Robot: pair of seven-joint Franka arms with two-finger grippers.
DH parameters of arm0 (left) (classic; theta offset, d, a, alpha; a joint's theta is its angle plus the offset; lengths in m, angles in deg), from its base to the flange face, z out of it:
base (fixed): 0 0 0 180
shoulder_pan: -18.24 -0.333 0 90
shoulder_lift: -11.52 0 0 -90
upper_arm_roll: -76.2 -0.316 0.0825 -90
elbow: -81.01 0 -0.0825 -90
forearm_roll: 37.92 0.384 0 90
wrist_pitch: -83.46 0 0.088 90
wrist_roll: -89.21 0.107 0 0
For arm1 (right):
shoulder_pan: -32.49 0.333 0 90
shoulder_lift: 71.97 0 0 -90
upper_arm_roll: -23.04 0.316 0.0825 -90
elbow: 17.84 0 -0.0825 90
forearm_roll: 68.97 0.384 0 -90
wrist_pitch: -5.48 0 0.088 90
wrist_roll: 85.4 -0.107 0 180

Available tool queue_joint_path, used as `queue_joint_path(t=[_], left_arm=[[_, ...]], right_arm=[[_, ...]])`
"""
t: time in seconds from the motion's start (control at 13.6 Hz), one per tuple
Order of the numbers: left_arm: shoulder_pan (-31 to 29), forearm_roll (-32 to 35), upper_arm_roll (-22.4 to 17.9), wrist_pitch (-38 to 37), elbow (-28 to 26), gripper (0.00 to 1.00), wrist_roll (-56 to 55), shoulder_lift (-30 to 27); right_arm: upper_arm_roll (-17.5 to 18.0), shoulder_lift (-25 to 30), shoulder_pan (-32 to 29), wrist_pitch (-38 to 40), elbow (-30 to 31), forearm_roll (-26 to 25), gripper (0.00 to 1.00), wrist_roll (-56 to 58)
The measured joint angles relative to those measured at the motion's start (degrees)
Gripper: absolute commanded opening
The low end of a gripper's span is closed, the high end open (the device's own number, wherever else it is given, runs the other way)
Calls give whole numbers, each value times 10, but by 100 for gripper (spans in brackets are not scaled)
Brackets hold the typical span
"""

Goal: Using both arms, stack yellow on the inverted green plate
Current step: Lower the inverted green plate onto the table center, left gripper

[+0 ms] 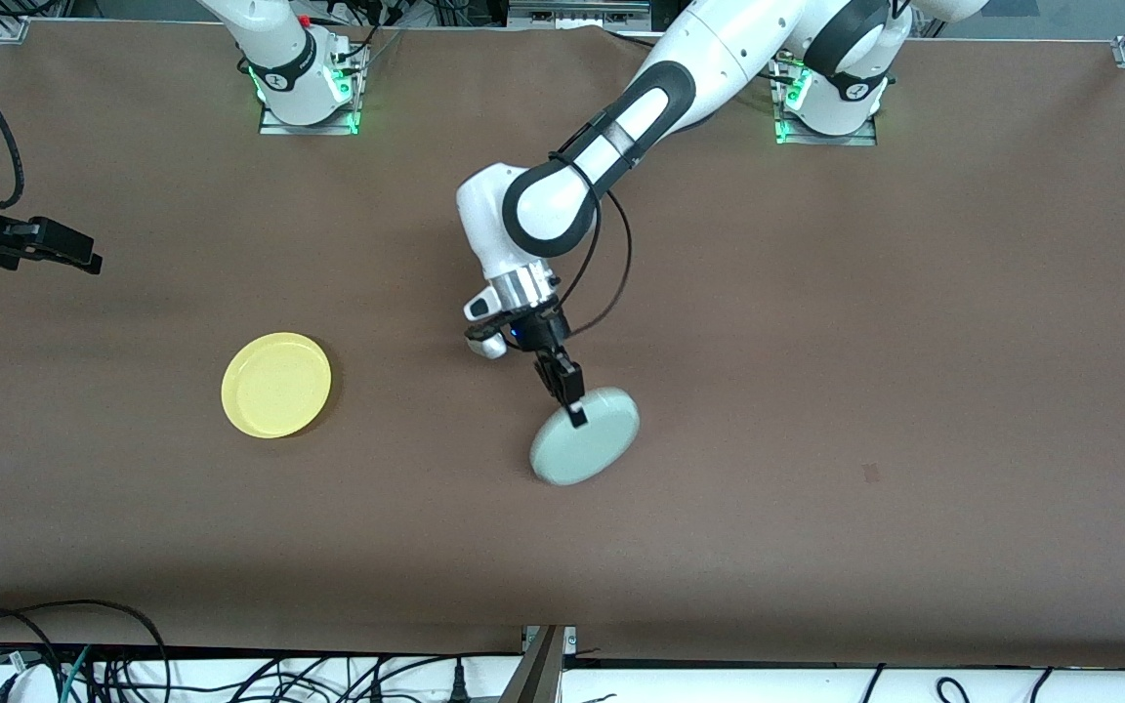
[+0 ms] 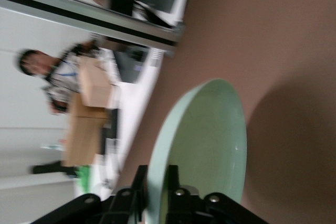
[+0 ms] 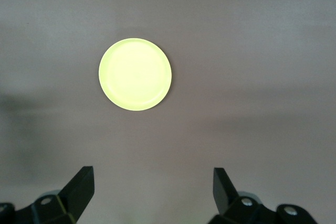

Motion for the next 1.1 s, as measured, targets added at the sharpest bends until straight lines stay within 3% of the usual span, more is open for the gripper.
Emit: queue_joint_path(t=[0.29, 0.37, 0.44, 0.88, 1.1], left_arm=[[0, -99, 37, 12, 0, 59, -76, 27], [-1, -123, 44, 13, 1, 93, -86, 27], [-1, -145, 49, 13, 2, 100, -92, 27], [-8, -266, 53, 21, 15, 100, -123, 27], [-26, -298, 53, 86, 11, 100, -180, 26]], right_arm=[[-1, -1, -1, 2, 0, 0, 100, 0], [-1, -1, -1, 2, 1, 0, 100, 0], [-1, -1, -1, 2, 1, 0, 100, 0], [-10, -2, -2, 3, 1, -4, 100, 0], [-14, -18, -5, 0, 2, -5, 100, 0]])
